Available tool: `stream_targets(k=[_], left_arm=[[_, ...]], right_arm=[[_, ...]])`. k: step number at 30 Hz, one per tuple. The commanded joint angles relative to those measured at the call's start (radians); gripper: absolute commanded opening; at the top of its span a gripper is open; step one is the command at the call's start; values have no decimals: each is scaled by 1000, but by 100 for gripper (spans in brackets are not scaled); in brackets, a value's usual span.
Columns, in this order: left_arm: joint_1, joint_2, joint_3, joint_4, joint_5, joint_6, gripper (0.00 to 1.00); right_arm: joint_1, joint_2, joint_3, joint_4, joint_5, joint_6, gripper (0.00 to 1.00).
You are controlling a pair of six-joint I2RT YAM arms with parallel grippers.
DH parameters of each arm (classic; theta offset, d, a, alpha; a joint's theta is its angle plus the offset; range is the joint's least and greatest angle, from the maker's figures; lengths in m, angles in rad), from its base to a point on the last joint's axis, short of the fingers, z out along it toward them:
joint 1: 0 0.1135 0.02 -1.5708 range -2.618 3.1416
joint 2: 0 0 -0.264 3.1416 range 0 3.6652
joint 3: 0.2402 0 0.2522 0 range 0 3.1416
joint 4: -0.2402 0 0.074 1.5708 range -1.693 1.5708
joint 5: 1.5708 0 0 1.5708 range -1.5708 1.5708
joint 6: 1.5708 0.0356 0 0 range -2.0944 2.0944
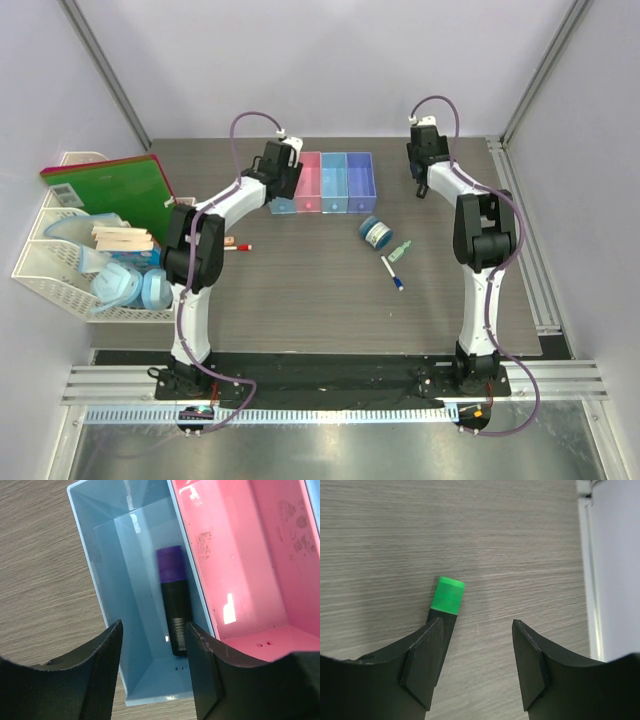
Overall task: Sort the stationery into containers
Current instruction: Place the pen in the storage box, then pick up the pen from the center of the board.
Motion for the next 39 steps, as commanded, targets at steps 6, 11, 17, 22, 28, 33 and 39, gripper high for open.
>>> stream_targets(k=[6,11,17,22,28,33,39], left_arm=[[-5,-110,15,-53,19,-3,56],[-3,-165,3,-65,20,-3,56],[-3,-211,-28,-67,20,29,56],[-3,-245,-62,-61,23,49,56],[-3,-288,-96,-59,19,66,56],[-2,-337,-140,-48,5,83,56],[18,-392,-194,-41,-18,78,56]], right_arm=[[-22,93,100,-106,-109,138,59],[-23,119,101,-135,-181,190,56],[-29,138,74,-176,-238,259,54],[-40,125,52,-207,-249,303,48],[-45,158,135,-369,-312,320,31],[-43,144,147,-411,-364,335,1],[-43,44,109,-416,-396,340,1]])
